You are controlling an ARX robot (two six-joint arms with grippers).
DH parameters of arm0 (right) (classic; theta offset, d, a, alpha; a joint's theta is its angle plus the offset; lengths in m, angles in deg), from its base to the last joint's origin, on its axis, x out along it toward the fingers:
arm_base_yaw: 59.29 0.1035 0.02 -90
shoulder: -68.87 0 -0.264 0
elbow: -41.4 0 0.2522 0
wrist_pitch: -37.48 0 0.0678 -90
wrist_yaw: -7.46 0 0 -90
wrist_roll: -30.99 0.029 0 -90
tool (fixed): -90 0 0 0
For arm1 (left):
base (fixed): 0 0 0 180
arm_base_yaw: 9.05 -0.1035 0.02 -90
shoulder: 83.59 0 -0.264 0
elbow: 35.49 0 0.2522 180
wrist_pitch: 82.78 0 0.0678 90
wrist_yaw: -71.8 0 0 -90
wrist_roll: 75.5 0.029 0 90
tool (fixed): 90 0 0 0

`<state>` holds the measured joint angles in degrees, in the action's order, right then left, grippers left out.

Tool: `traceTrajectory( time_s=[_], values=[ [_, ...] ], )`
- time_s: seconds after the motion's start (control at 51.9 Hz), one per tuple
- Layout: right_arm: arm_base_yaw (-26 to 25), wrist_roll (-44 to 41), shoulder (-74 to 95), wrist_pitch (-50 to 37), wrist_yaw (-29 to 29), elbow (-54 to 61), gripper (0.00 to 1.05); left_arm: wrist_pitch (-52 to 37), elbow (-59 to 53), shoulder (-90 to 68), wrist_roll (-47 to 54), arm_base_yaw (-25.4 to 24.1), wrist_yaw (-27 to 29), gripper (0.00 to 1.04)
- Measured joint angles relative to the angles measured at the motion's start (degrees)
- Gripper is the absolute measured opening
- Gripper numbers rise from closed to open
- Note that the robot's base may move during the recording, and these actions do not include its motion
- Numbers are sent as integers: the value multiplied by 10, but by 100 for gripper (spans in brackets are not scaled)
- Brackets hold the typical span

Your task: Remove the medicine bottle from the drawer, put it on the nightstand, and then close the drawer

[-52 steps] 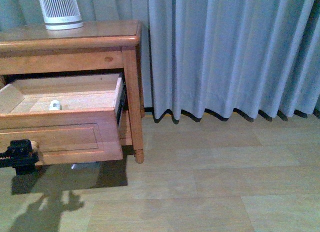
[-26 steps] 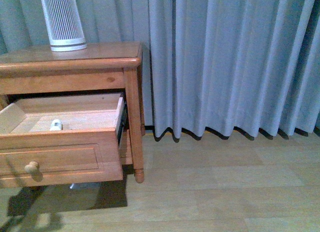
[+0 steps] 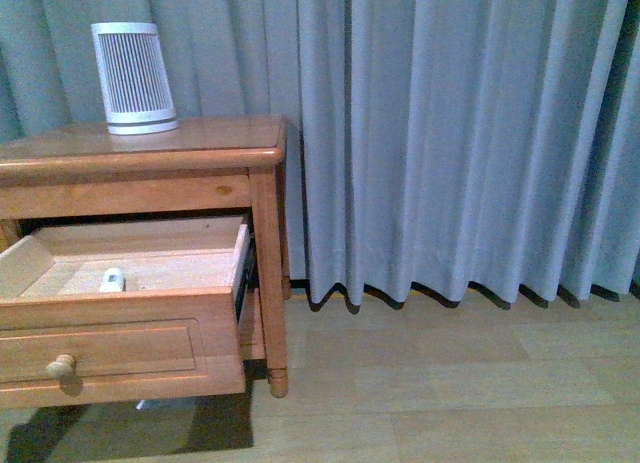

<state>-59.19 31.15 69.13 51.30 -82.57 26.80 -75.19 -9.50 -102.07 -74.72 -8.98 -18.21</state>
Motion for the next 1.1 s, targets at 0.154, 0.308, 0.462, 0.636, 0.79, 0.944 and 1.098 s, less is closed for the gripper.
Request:
traceTrajectory(
  time_s=[0.154,0.308,0.462,0.636,0.79,0.944,1.098],
  values=[
    [0,0,0,0,0,0,98,1,-48,50,-2,0,1,41],
    [0,0,0,0,0,0,98,62,-104,168,-3,0,1,5],
    [0,0,0,0,0,0,98,63,-117,180,-5,0,0,3],
    [0,0,0,0,0,0,98,63,-117,181,-5,0,0,3],
    [0,0,0,0,0,0,98,63,-117,181,-5,0,0,3],
    [0,0,0,0,0,0,98,63,-117,181,-5,0,0,3],
    [0,0,0,0,0,0,98,63,-117,181,-6,0,0,3]
  ],
)
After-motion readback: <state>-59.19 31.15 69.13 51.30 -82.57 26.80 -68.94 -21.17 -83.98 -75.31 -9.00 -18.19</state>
